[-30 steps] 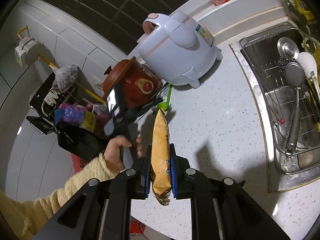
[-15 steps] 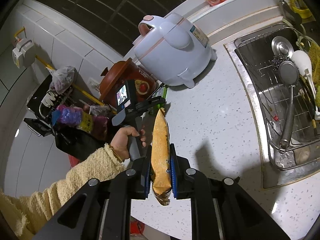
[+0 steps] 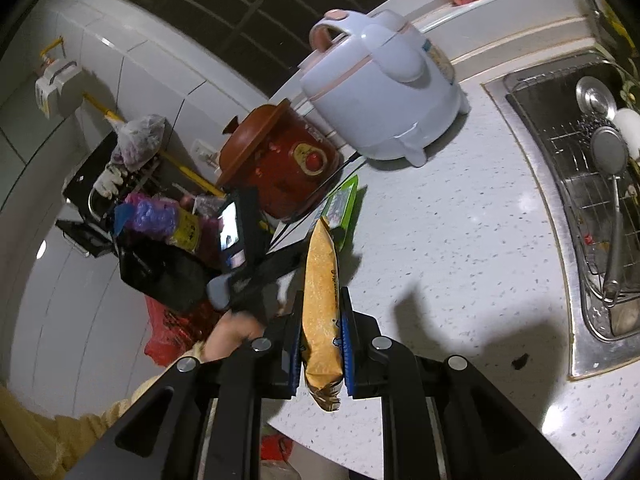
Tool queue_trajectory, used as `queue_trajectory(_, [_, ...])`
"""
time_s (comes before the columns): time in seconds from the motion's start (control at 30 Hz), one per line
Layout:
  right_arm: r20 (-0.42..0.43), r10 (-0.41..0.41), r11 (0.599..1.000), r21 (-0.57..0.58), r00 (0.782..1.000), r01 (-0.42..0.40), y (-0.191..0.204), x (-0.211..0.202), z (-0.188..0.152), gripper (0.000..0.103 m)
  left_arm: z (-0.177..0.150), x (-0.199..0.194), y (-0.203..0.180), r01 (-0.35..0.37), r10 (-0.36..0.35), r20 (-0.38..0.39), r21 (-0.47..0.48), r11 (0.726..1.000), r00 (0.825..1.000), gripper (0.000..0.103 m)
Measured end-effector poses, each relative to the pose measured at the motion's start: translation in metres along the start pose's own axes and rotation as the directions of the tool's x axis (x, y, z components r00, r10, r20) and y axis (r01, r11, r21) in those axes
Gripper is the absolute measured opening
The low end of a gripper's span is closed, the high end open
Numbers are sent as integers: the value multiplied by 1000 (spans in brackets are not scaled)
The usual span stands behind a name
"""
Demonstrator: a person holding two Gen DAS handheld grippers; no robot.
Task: Collect trash
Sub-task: 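Grasp the green snack pack with the left tool while the right tool holds the yellow pack, then drop the green pack and yellow pack into the trash bag with both tools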
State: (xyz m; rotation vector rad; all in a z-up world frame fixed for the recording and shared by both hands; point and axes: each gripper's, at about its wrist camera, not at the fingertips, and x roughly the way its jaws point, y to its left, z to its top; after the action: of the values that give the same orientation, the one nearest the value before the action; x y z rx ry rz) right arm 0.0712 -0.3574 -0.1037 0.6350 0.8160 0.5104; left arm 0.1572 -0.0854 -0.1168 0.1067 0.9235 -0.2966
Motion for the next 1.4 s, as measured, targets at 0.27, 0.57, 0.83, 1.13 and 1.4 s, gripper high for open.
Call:
queue_trajectory(0.27, [-109, -25, 993, -116, 994, 12, 39, -8, -49, 16, -106, -101, 4, 97, -87, -104, 87, 992, 991, 56])
queue_trajectory(0.57, [-380, -19, 991, -127, 925, -32, 81, 7, -166, 16, -254, -115, -2, 219, -167, -379, 100, 971, 910, 57])
queue_trajectory(0.83, [-502, -170, 985, -101, 848, 138, 19, 75, -256, 16, -336, -5, 4, 227, -170, -465, 69, 971, 869, 56])
queue_trajectory(1.13, [-583, -396, 904, -112, 710, 412, -124, 188, -341, 58, -417, 153, -3, 137, -101, -664, 2, 991, 741, 78])
queue_trajectory(1.4, [-604, -457, 862, -120, 653, 492, -151, 207, -353, 60, -415, 162, 9, 70, -65, -677, -19, 997, 733, 79])
